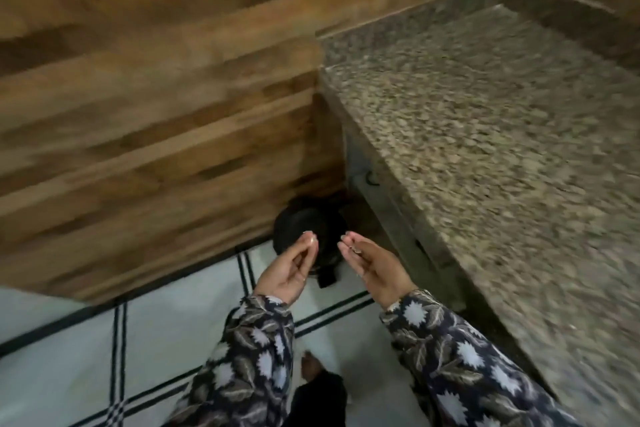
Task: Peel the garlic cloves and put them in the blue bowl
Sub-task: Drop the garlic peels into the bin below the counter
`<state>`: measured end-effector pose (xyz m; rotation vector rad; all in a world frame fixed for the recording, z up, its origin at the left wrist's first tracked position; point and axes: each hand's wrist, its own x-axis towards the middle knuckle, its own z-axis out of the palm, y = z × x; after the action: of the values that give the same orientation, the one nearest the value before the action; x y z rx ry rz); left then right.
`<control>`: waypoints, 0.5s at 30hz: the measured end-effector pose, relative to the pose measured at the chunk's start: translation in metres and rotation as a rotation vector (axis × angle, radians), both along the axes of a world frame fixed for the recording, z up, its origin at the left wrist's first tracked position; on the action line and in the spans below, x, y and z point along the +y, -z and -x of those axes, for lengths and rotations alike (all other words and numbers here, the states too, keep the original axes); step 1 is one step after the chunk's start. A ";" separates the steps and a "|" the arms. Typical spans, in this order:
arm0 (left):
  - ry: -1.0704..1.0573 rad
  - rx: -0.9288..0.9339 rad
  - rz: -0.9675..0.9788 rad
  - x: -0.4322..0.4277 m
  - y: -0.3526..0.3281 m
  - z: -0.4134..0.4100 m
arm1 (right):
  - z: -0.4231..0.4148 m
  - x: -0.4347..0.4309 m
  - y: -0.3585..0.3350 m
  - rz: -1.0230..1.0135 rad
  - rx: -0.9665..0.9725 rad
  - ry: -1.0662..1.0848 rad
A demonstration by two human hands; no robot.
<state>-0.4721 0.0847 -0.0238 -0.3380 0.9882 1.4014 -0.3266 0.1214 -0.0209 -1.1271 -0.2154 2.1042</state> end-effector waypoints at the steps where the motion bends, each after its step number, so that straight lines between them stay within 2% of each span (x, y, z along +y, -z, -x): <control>1: -0.008 0.006 0.009 0.006 0.004 0.017 | 0.020 0.009 0.006 0.008 -0.012 -0.013; 6: 0.001 0.029 0.089 0.037 0.030 0.087 | 0.086 0.042 0.031 0.105 -0.051 -0.012; 12: 0.001 -0.056 0.153 0.073 0.062 0.131 | 0.103 0.072 0.063 0.146 -0.161 0.073; 15: -0.029 -0.065 0.158 0.094 0.079 0.146 | 0.110 0.091 0.085 0.188 -0.225 0.047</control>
<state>-0.6184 0.1785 -0.1027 -0.5136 1.0465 1.3336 -0.4370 0.2127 -0.1060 -1.4681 -0.0962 1.9866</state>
